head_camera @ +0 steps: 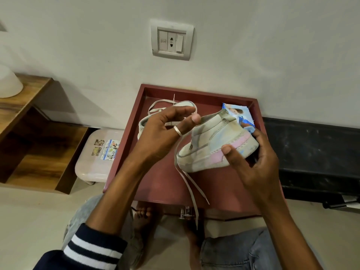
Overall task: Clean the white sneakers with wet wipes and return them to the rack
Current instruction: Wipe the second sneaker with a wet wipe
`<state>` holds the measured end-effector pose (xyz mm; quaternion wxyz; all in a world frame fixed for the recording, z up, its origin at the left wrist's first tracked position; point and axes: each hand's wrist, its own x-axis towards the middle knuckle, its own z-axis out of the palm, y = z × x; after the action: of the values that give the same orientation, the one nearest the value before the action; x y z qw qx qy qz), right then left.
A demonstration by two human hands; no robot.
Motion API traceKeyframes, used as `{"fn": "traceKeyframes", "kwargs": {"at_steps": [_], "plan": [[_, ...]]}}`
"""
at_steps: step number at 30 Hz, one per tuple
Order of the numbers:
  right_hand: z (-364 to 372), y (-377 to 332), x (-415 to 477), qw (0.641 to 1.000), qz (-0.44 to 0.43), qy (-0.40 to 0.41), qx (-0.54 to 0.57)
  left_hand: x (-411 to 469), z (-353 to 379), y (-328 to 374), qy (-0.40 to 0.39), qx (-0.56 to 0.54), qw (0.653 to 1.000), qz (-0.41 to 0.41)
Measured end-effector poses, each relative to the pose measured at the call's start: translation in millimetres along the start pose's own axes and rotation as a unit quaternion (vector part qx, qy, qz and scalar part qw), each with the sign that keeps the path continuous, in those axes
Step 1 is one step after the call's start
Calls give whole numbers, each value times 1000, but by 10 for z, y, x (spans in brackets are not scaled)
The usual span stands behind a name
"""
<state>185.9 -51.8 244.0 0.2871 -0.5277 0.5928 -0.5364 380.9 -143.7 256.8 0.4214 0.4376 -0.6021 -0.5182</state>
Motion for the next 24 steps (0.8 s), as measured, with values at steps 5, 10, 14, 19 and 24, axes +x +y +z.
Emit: {"fn": "traceKeyframes", "kwargs": {"at_steps": [5, 10, 14, 19, 24], "plan": [[-116, 18, 111, 995, 46, 57, 72, 10, -83, -160, -50, 152, 987, -24], [-158, 68, 154, 973, 98, 99, 182, -30, -45, -260, -150, 227, 961, -40], [-136, 68, 163, 960, 116, 98, 235, -36, -107, -331, -153, 328, 930, -70], [-165, 28, 171, 936, 141, 130, 296, -40, -341, -441, -79, 416, 901, -92], [-156, -13, 182, 897, 187, 132, 378, -75, -481, -339, -95, 217, 957, -166]]}}
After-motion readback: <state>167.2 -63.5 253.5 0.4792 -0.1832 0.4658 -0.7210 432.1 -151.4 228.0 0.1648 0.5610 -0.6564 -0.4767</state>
